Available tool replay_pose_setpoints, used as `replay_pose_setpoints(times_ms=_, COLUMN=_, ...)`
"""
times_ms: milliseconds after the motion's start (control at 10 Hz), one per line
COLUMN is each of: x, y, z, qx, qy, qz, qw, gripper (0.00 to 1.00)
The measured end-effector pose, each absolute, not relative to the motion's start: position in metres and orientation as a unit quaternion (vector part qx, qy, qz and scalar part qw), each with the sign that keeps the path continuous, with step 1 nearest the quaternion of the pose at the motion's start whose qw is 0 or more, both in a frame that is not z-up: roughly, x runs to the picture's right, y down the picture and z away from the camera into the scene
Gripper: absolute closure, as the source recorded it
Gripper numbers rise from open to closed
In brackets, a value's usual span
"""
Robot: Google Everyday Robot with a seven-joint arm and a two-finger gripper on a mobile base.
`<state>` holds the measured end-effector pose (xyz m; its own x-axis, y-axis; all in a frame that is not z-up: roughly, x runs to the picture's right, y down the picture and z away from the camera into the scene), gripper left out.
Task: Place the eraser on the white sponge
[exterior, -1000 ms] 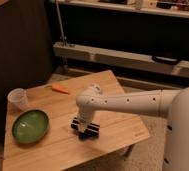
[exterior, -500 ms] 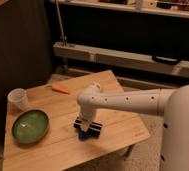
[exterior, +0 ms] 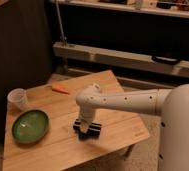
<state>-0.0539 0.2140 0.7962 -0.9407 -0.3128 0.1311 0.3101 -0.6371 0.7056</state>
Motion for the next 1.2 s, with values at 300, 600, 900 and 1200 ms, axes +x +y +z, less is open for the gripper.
replay_pose_setpoints(times_ms=300, x=-0.043, y=0.205, z=0.779, qx=-0.01, qy=-0.367, qz=-0.909, qw=0.195, gripper=1.0)
replay_pose_setpoints(times_ms=600, x=-0.038, y=0.209, z=0.779, qx=-0.016, qy=-0.362, qz=-0.91, qw=0.203, gripper=1.0)
replay_pose_setpoints(times_ms=900, x=-0.045, y=0.214, z=0.782, qx=-0.007, qy=-0.37, qz=-0.907, qw=0.2, gripper=0.99)
replay_pose_setpoints(times_ms=1200, x=-0.046, y=0.216, z=0.784, qx=-0.006, qy=-0.377, qz=-0.905, qw=0.197, gripper=0.73)
